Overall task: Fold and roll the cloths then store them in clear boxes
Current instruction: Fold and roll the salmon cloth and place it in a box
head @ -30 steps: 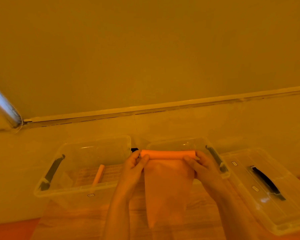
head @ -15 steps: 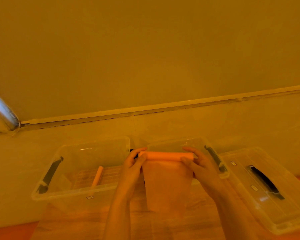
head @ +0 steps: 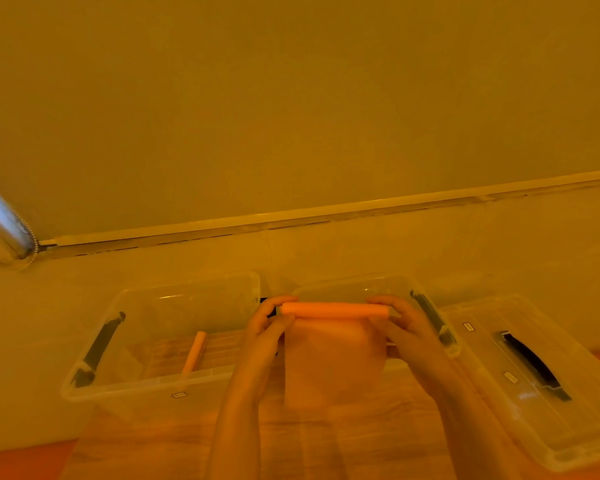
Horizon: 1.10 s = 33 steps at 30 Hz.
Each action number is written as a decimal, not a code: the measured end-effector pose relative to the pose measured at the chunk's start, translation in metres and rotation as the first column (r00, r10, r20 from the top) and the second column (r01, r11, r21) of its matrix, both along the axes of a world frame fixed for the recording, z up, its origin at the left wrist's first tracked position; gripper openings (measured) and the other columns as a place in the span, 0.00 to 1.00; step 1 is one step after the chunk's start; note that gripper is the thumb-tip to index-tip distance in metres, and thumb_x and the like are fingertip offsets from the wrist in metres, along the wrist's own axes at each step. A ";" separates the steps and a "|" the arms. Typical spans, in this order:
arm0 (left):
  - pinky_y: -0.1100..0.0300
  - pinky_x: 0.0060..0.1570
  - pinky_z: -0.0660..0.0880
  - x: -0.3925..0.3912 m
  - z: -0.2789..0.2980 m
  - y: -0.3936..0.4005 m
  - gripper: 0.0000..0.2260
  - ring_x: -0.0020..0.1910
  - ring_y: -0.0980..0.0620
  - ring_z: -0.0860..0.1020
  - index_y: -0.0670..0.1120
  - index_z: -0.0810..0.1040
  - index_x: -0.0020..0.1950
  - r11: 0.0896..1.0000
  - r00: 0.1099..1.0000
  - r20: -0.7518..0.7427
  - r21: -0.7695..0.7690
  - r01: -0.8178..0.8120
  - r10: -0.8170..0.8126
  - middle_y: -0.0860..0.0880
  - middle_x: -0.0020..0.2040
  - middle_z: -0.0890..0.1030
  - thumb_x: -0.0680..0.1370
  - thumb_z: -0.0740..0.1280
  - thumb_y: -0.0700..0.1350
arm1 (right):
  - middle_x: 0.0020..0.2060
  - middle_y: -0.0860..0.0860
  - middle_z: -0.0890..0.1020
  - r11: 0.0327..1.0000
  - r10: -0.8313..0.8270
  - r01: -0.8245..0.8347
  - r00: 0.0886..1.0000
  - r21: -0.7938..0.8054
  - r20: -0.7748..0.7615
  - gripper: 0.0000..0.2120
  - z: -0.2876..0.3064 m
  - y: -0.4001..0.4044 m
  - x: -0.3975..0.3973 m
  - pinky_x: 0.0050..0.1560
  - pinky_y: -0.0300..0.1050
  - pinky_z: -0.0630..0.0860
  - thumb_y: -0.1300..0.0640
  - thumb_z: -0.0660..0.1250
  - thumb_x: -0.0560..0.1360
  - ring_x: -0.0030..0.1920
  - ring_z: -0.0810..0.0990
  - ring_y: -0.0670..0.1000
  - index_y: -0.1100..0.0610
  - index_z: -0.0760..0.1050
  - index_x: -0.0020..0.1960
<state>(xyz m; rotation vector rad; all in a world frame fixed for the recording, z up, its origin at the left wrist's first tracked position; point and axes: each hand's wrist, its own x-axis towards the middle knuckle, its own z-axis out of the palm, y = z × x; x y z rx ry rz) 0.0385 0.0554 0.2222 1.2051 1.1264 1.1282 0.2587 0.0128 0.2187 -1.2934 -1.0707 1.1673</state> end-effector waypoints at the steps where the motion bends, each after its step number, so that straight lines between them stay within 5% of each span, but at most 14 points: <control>1: 0.45 0.44 0.74 0.001 0.000 0.000 0.05 0.48 0.44 0.77 0.56 0.81 0.51 1.000 1.000 -0.008 0.006 -0.017 0.017 0.48 0.50 0.80 0.77 0.66 0.49 | 0.53 0.54 0.79 1.000 -0.008 0.008 1.000 -0.008 -0.008 0.11 0.002 0.000 -0.001 0.37 0.44 0.78 0.48 0.66 0.72 0.51 0.79 0.56 0.45 0.77 0.54; 5: 0.50 0.45 0.74 0.002 0.000 0.002 0.06 0.48 0.49 0.77 0.59 0.80 0.48 0.997 0.996 -0.058 0.032 -0.072 0.074 0.53 0.49 0.81 0.78 0.63 0.52 | 0.49 0.56 0.80 0.999 -0.044 0.044 0.999 -0.006 -0.013 0.06 0.004 0.005 -0.002 0.36 0.44 0.79 0.54 0.64 0.76 0.45 0.80 0.53 0.50 0.80 0.50; 10: 0.50 0.56 0.77 0.002 -0.002 0.005 0.10 0.56 0.54 0.77 0.59 0.77 0.58 1.000 0.998 -0.055 0.007 -0.023 0.023 0.53 0.59 0.78 0.77 0.65 0.51 | 0.52 0.54 0.81 0.999 -0.034 0.033 0.999 -0.031 -0.038 0.13 -0.001 0.008 0.003 0.47 0.51 0.80 0.58 0.66 0.75 0.52 0.81 0.54 0.49 0.75 0.59; 14: 0.55 0.48 0.79 0.003 0.000 0.006 0.07 0.48 0.53 0.82 0.53 0.79 0.54 1.000 0.999 -0.050 0.014 0.003 -0.002 0.47 0.52 0.82 0.78 0.64 0.47 | 0.49 0.56 0.83 1.000 -0.025 0.024 0.996 -0.021 -0.083 0.09 -0.002 0.008 0.004 0.42 0.48 0.80 0.58 0.65 0.76 0.47 0.83 0.54 0.52 0.79 0.55; 18: 0.46 0.55 0.77 0.001 -0.003 0.008 0.15 0.55 0.47 0.80 0.56 0.77 0.60 0.998 0.996 -0.069 0.029 0.052 -0.050 0.47 0.57 0.81 0.75 0.65 0.55 | 0.50 0.56 0.82 0.999 -0.038 0.038 0.999 -0.001 -0.026 0.10 -0.004 0.011 0.004 0.39 0.51 0.81 0.55 0.65 0.76 0.48 0.82 0.57 0.46 0.78 0.56; 23: 0.54 0.43 0.74 0.000 -0.004 0.008 0.12 0.45 0.49 0.79 0.57 0.79 0.56 1.000 0.999 -0.016 -0.002 0.029 -0.029 0.49 0.48 0.80 0.78 0.64 0.42 | 0.50 0.59 0.81 0.999 -0.033 0.033 0.999 0.015 0.009 0.12 -0.007 0.010 0.004 0.48 0.61 0.78 0.59 0.66 0.76 0.50 0.80 0.59 0.44 0.77 0.56; 26: 0.46 0.51 0.74 0.001 -0.003 0.009 0.07 0.52 0.43 0.78 0.58 0.81 0.52 1.000 0.999 -0.043 -0.008 -0.016 0.016 0.51 0.51 0.80 0.77 0.66 0.52 | 0.49 0.54 0.81 0.999 -0.049 0.048 0.998 0.024 0.038 0.09 -0.002 0.010 0.001 0.45 0.56 0.81 0.49 0.66 0.73 0.48 0.81 0.54 0.46 0.78 0.53; 29: 0.40 0.57 0.74 0.002 -0.004 0.009 0.07 0.56 0.45 0.77 0.59 0.80 0.50 0.998 0.993 -0.106 0.012 -0.054 0.055 0.53 0.53 0.80 0.78 0.63 0.54 | 0.45 0.56 0.82 0.998 -0.060 0.059 0.998 0.033 0.033 0.04 -0.002 0.011 0.000 0.39 0.50 0.78 0.55 0.66 0.76 0.41 0.80 0.53 0.50 0.78 0.50; 33: 0.45 0.58 0.75 0.003 -0.006 0.008 0.13 0.59 0.50 0.76 0.62 0.77 0.58 0.999 0.996 -0.085 -0.006 -0.034 0.034 0.52 0.61 0.77 0.74 0.64 0.59 | 0.49 0.55 0.82 0.999 -0.043 0.043 0.999 -0.018 0.000 0.13 -0.006 0.012 0.002 0.45 0.52 0.80 0.58 0.67 0.75 0.48 0.82 0.54 0.50 0.75 0.59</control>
